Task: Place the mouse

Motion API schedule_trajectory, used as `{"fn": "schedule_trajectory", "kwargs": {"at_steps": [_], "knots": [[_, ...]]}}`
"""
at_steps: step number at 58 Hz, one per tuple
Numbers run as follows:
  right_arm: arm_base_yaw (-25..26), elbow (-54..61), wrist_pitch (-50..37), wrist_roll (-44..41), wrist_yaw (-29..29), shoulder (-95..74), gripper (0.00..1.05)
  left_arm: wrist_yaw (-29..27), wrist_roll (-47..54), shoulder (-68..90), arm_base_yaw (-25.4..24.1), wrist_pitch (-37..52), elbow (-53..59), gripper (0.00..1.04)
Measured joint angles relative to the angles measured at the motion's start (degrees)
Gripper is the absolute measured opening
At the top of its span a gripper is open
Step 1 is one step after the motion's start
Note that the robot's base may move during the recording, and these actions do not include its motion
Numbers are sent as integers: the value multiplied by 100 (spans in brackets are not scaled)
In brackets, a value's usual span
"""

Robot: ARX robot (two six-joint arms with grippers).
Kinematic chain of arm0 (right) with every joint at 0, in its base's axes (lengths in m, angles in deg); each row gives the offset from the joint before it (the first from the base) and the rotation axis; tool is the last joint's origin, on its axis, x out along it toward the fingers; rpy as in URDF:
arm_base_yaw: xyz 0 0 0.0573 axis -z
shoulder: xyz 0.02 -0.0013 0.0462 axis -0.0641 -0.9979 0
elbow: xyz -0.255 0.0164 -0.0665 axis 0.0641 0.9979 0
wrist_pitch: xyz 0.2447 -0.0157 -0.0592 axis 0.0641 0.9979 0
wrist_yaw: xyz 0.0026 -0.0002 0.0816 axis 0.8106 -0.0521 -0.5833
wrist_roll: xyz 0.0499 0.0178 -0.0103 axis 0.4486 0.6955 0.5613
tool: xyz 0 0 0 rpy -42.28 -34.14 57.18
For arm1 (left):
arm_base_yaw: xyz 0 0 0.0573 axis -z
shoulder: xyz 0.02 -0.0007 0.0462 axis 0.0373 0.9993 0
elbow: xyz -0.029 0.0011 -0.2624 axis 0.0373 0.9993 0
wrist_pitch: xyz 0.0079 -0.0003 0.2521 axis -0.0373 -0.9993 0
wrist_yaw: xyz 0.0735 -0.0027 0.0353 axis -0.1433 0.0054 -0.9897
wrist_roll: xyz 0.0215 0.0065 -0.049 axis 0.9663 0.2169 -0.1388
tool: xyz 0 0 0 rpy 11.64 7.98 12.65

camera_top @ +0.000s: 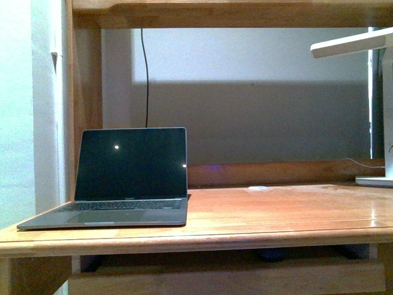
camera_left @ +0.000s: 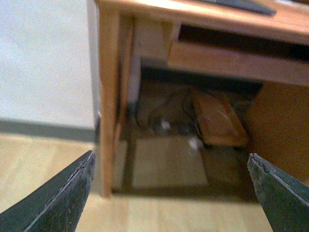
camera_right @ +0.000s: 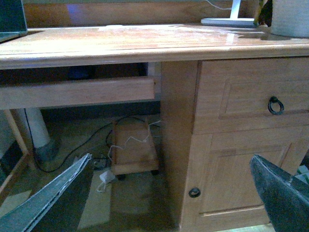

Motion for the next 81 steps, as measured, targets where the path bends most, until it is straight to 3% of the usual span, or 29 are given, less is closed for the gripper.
{"fn": "schedule_trajectory", "kwargs": {"at_steps": [6,13,25,31,48,81], "knots": [[0,0,0,0,4,0,97,35,-162,822,262,387,-24,97],[0,0,0,0,2,0,97,413,737,2273,262,1751,-74,97],[0,0,0,0,2,0,97,660,4068,6481,151,5829,-798,97],[0,0,0,0,2,0,97,955,5947,8124,157,7104,-1384,97],[0,0,0,0,2,0,97,1567,8443,9788,98,7372,-2739,97],[0,0,0,0,4,0,97,2153,9888,11208,-345,6408,-4953,97]]}}
